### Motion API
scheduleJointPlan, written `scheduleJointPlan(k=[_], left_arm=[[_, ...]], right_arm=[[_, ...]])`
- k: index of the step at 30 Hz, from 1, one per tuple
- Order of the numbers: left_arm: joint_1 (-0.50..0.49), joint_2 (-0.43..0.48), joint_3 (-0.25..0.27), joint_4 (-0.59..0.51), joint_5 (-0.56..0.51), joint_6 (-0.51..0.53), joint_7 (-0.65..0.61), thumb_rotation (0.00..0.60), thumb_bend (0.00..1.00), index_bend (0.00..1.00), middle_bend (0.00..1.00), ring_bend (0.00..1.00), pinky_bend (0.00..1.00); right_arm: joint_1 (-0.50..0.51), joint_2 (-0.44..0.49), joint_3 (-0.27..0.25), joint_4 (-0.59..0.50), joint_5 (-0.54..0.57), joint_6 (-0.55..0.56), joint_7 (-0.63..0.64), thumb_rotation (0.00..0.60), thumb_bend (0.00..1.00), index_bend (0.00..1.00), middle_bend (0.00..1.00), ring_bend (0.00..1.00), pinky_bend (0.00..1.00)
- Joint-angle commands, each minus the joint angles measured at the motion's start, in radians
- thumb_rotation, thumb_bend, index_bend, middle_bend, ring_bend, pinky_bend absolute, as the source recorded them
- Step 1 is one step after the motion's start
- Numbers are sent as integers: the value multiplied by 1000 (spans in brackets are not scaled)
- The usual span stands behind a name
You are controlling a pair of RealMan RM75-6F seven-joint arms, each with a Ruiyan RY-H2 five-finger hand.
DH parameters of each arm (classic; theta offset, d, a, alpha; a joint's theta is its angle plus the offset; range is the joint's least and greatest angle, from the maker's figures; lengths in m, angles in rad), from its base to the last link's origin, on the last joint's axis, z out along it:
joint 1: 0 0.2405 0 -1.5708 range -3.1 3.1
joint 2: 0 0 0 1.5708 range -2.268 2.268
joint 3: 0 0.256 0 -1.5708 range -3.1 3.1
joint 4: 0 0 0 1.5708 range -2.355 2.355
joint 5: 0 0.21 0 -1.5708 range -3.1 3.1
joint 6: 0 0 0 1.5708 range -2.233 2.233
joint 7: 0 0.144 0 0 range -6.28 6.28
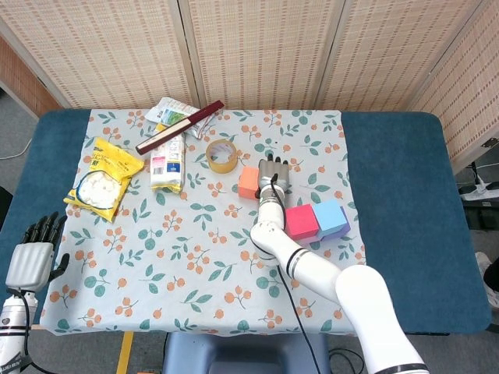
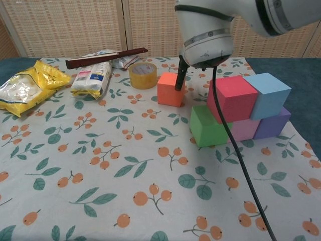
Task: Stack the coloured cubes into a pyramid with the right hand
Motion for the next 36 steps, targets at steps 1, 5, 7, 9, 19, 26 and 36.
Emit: scheduleJointPlan(k=[1, 5, 7, 9, 19, 26, 36], left_arm=[[-1, -2, 0, 1, -1, -2, 2, 600, 436, 0, 0, 0, 149], [-1, -3, 0, 2, -5, -4, 6, 600, 437, 0, 0, 0, 150], [-2, -4, -1, 3, -8, -6, 6, 600, 437, 0, 0, 0, 150], [-2, -4, -2, 3, -8, -6, 7, 600, 435, 0, 0, 0, 150], [4, 4, 3, -9, 8, 14, 0, 600, 437, 0, 0, 0, 150], [9, 12, 7, -25, 20, 29, -1, 600, 437, 0, 0, 0, 149], [23, 8, 21, -57, 61, 82, 46, 600, 436, 0, 0, 0, 149]], right_arm=[[-6, -33, 22, 47, -36, -22, 11, 600, 189, 277, 0, 0, 128], [-9, -64, 46, 91, -64, -51, 11, 600, 189, 341, 5, 0, 150], [-8, -72, 61, 107, -81, -58, 15, 600, 189, 402, 37, 0, 166], [-6, -76, 71, 115, -104, -58, 26, 600, 189, 445, 66, 0, 181], [-81, 68, 122, -157, -195, 34, 75, 600, 189, 556, 128, 0, 203], [-221, 365, 152, -669, -178, 133, 75, 600, 189, 610, 148, 0, 208], [-411, 856, 176, -1172, -114, 35, 100, 600, 191, 666, 162, 7, 214]])
